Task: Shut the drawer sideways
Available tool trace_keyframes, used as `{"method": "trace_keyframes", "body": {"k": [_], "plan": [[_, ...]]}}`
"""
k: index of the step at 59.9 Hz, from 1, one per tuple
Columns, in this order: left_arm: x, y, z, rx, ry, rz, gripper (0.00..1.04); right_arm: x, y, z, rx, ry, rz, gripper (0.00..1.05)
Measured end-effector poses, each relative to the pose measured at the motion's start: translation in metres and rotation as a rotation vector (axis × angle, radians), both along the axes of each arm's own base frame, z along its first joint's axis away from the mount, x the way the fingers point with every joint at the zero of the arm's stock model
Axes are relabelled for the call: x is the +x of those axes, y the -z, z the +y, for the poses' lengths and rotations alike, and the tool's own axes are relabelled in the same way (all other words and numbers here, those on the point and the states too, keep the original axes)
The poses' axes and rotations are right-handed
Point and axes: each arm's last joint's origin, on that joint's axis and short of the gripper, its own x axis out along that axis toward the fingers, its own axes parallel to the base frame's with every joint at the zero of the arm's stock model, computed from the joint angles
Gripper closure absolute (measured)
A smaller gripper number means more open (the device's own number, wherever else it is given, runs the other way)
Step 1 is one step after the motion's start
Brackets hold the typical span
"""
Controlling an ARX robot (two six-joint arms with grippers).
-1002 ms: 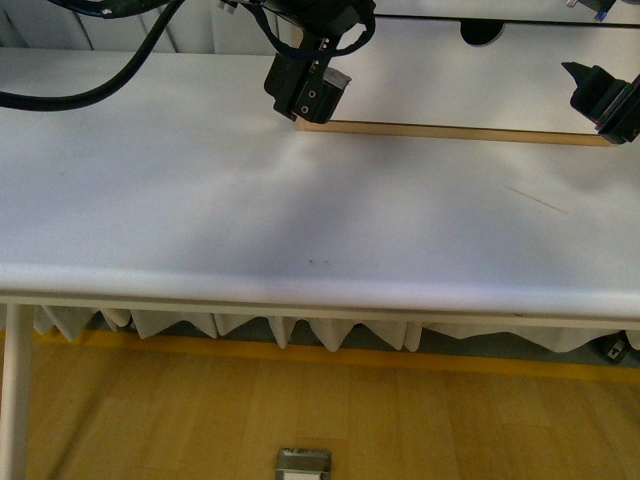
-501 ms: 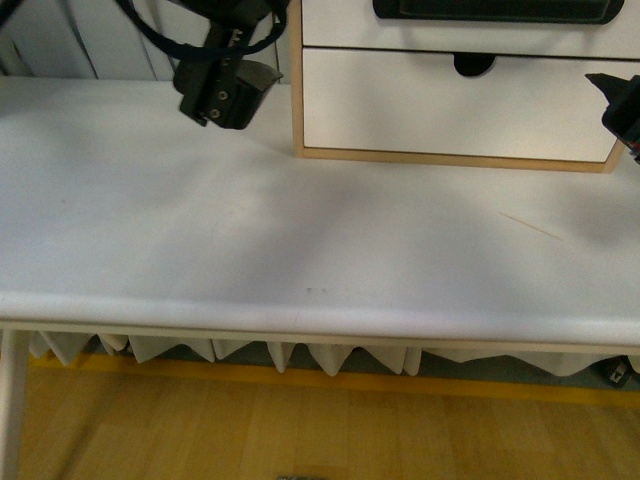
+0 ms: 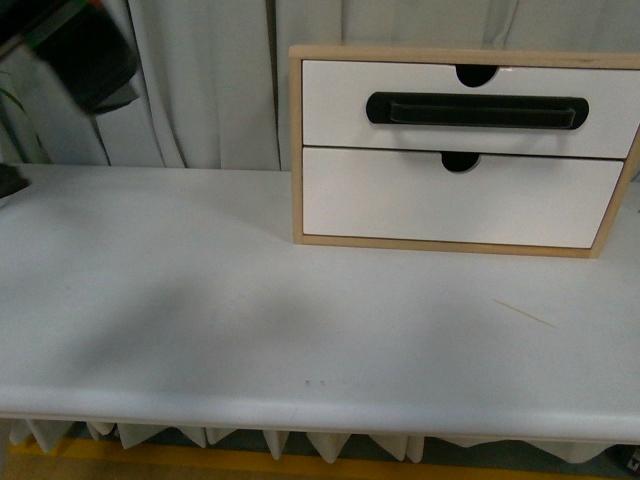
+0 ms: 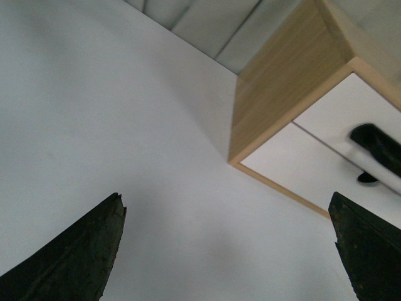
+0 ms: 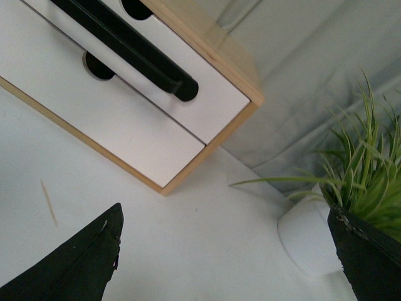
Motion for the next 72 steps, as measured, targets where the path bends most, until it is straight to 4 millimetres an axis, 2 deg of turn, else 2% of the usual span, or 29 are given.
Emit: {"method": "trace_keyframes", "body": {"k": [10, 21, 26, 33, 35, 39, 44, 47, 62, 72], "plan": [[-0.044, 0.016, 0.025, 0.173, -0.037, -0.017, 0.06, -0.042, 0.013, -0.006, 0.133, 0.056, -0.006, 0.09], [-0.089, 0.035, 0.050, 0.284, -0.099, -0.022, 0.06, -0.077, 0.029, -0.015, 0.300, 0.113, -0.015, 0.09], [-0.102, 0.037, 0.057, 0.297, -0.127, -0.036, 0.06, -0.081, 0.027, -0.016, 0.335, 0.117, -0.044, 0.09], [-0.105, 0.034, 0.058, 0.297, -0.132, -0.056, 0.06, -0.081, 0.027, -0.016, 0.351, 0.114, -0.044, 0.09], [-0.105, 0.035, 0.058, 0.315, -0.100, -0.084, 0.09, -0.081, 0.027, -0.016, 0.363, 0.102, -0.042, 0.10], [-0.106, 0.040, 0.060, 0.389, -0.009, -0.195, 0.22, -0.082, 0.029, -0.013, 0.479, 0.029, -0.033, 0.21], [-0.111, 0.045, 0.064, 0.483, 0.023, -0.250, 0.43, -0.088, 0.039, -0.012, 0.615, 0.010, -0.014, 0.44], [-0.113, 0.051, 0.071, 0.506, 0.035, -0.251, 0.57, -0.092, 0.046, -0.012, 0.638, 0.010, -0.013, 0.57], [-0.120, 0.062, 0.075, 0.527, 0.018, -0.247, 1.01, -0.093, 0.056, -0.012, 0.663, 0.007, -0.020, 1.01], [-0.123, 0.067, 0.075, 0.534, 0.018, -0.246, 1.01, -0.094, 0.060, -0.012, 0.664, 0.006, -0.026, 1.03]]}}
